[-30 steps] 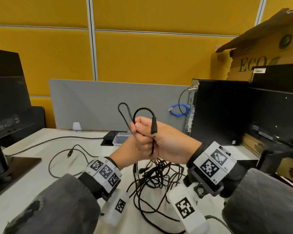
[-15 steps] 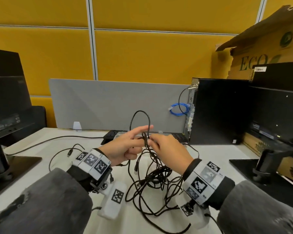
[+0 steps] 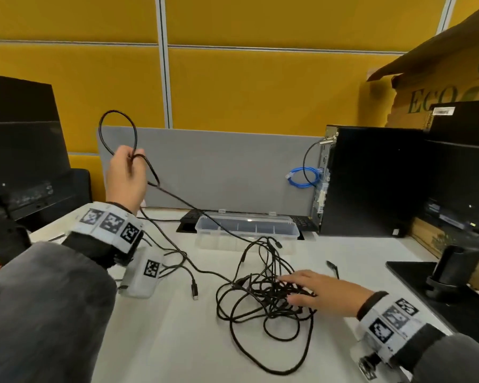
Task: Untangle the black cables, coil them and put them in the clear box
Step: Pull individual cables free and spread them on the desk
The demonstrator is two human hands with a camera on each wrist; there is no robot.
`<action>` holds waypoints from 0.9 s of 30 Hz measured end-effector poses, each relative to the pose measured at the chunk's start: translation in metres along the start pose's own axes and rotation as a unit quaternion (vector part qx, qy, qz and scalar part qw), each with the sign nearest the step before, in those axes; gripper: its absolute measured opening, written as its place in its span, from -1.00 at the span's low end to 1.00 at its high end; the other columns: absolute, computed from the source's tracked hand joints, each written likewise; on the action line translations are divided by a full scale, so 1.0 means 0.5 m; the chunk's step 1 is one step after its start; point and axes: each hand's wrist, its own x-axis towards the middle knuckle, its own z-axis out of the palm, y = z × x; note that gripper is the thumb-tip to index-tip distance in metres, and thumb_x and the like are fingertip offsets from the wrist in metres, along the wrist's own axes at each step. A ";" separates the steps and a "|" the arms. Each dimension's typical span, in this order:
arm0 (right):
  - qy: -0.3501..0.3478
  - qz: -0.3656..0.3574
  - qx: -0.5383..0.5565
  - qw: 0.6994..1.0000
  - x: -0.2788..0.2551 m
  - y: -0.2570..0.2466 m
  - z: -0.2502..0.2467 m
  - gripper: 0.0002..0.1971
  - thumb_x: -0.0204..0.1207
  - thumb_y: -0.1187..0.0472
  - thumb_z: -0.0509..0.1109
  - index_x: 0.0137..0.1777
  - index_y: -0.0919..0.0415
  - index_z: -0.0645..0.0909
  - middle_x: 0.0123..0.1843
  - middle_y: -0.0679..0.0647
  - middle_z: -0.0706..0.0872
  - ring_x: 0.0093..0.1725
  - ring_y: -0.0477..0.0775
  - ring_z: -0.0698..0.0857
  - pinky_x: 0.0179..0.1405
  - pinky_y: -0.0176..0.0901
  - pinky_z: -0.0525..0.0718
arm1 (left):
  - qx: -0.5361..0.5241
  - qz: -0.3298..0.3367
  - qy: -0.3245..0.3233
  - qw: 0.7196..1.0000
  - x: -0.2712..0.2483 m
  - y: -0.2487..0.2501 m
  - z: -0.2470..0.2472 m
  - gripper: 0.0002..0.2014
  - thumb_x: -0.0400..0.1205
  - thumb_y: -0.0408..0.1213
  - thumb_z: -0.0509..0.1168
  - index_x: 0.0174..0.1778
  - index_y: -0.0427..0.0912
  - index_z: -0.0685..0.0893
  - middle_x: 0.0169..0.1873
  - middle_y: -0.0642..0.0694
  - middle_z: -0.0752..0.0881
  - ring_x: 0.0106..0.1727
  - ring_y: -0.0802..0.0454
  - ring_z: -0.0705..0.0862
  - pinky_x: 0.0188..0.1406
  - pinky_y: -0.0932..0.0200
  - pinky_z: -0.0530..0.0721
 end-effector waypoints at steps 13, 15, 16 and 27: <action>-0.057 0.105 -0.063 0.991 -0.008 0.032 0.001 -0.66 0.47 -0.30 0.27 0.18 -0.24 0.51 -0.04 -0.18 0.54 0.09 -0.01 0.55 0.14 -0.11 0.50 | 0.190 0.075 0.018 0.979 0.043 -0.049 -0.043 -0.83 0.68 -0.33 0.08 0.01 -0.39 0.45 -0.05 -0.46 0.65 -0.04 -0.43 0.62 -0.05 -0.20 0.56; -0.029 0.136 -0.136 0.981 -0.016 0.042 -0.007 -0.68 0.59 -0.23 0.12 0.02 -0.07 0.58 0.09 -0.08 0.63 0.14 0.02 0.57 0.09 -0.11 0.48 | 0.198 0.074 0.026 0.977 0.053 -0.043 -0.058 -0.81 0.68 -0.32 0.08 0.05 -0.40 0.46 -0.02 -0.46 0.65 -0.02 -0.43 0.62 -0.03 -0.18 0.55; -0.013 0.156 -0.163 0.974 -0.016 0.046 -0.011 -0.65 0.61 -0.20 0.10 0.10 -0.03 0.59 0.18 -0.05 0.63 0.20 0.03 0.57 0.13 -0.10 0.49 | 0.199 0.069 0.025 0.977 0.053 -0.041 -0.064 -0.81 0.68 -0.32 0.09 0.05 -0.40 0.46 -0.03 -0.47 0.65 -0.02 -0.42 0.62 -0.03 -0.17 0.54; 0.094 -0.039 -0.156 0.983 0.222 -0.102 -0.030 -0.05 0.35 0.43 0.47 0.56 -0.27 0.08 0.60 0.04 0.24 0.60 0.25 0.18 0.41 0.25 0.47 | 0.073 0.005 -0.085 0.994 -0.003 -0.032 0.003 -0.90 0.69 -0.37 0.11 -0.12 -0.30 0.44 -0.03 -0.28 0.65 0.05 -0.14 0.62 -0.01 0.12 0.45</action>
